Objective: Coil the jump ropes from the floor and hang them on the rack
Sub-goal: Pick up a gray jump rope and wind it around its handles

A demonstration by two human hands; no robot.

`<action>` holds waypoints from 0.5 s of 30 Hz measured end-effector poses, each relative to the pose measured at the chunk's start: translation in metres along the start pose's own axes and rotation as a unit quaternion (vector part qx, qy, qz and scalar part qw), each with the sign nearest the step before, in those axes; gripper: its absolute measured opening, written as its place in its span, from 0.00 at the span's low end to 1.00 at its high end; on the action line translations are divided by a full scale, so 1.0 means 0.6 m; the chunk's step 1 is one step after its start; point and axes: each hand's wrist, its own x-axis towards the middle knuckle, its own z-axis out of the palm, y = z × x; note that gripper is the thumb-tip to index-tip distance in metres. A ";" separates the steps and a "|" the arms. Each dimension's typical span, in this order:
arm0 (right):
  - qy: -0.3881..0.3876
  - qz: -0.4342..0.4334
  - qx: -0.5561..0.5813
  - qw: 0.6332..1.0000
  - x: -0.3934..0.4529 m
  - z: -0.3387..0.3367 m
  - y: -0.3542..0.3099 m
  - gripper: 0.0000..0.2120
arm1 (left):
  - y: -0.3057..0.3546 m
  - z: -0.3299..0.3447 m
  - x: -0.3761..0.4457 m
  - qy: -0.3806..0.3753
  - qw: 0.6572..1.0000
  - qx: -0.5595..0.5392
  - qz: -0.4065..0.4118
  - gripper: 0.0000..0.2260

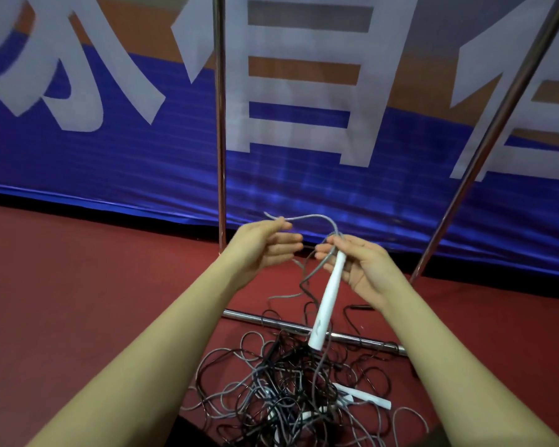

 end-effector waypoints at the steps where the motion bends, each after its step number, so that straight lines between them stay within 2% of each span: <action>1: 0.007 -0.006 0.026 1.000 -0.001 0.001 -0.005 0.07 | -0.006 0.002 -0.004 -0.034 0.998 0.060 -0.012 0.08; 4: 0.023 -0.018 0.085 0.996 -0.003 0.001 -0.016 0.07 | -0.024 0.010 -0.018 -0.140 0.972 0.186 -0.013 0.08; 6: 0.032 -0.028 0.103 0.994 -0.004 -0.002 -0.021 0.07 | -0.029 0.013 -0.025 -0.167 0.958 0.233 0.002 0.07; 12: 0.051 -0.045 0.109 0.992 -0.001 -0.019 -0.021 0.07 | -0.031 0.014 -0.026 -0.126 0.961 0.243 0.045 0.06; 15: 0.034 -0.029 0.043 0.998 0.001 -0.022 -0.009 0.07 | -0.017 0.015 -0.027 -0.076 0.977 0.192 0.060 0.06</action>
